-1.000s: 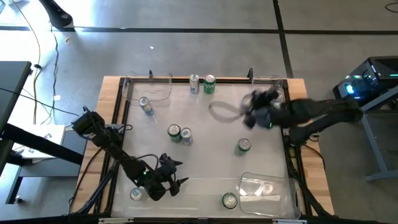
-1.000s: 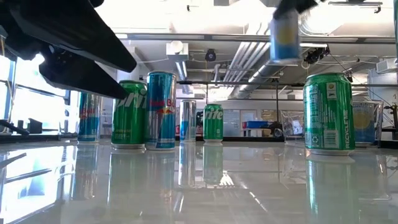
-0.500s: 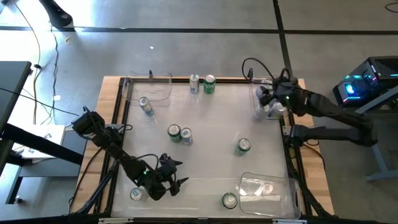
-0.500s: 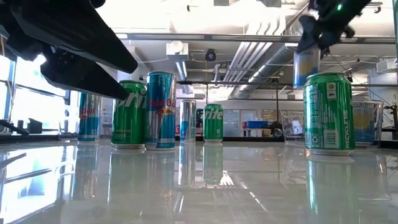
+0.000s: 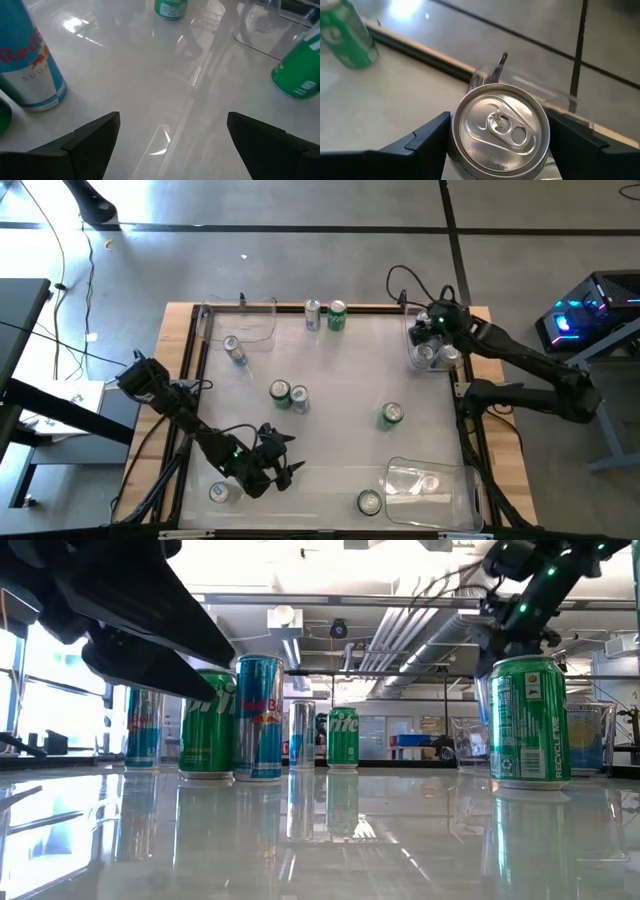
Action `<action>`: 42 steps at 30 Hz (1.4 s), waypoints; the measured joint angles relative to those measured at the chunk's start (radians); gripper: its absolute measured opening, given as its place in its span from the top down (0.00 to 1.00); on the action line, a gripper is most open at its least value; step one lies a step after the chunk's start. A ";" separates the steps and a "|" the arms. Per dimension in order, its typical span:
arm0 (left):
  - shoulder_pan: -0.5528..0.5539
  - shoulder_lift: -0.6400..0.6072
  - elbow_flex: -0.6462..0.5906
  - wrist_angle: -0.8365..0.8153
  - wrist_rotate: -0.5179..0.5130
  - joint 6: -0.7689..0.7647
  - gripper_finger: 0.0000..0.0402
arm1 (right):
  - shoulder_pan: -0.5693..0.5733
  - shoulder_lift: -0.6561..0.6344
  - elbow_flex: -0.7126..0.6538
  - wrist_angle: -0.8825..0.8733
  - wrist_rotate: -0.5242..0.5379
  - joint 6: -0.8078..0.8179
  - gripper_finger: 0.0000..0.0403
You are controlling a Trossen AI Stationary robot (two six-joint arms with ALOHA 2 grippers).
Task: Sort soda cans
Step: Put the blue soda can into the top right transparent bin
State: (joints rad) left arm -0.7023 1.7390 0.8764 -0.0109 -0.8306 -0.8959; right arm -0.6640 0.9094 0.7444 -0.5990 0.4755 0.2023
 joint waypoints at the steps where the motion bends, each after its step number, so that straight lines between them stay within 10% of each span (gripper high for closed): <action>1: 0.004 0.000 0.000 0.000 0.003 0.000 0.09 | -0.010 0.014 0.000 -0.004 -0.011 0.001 0.32; 42: 0.008 0.000 0.000 0.000 0.054 -0.018 0.09 | -0.057 0.105 -0.070 -0.039 -0.109 0.017 0.17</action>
State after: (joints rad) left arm -0.6944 1.7390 0.8764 -0.0105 -0.7765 -0.9140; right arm -0.7211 1.0143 0.6749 -0.6375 0.3663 0.2191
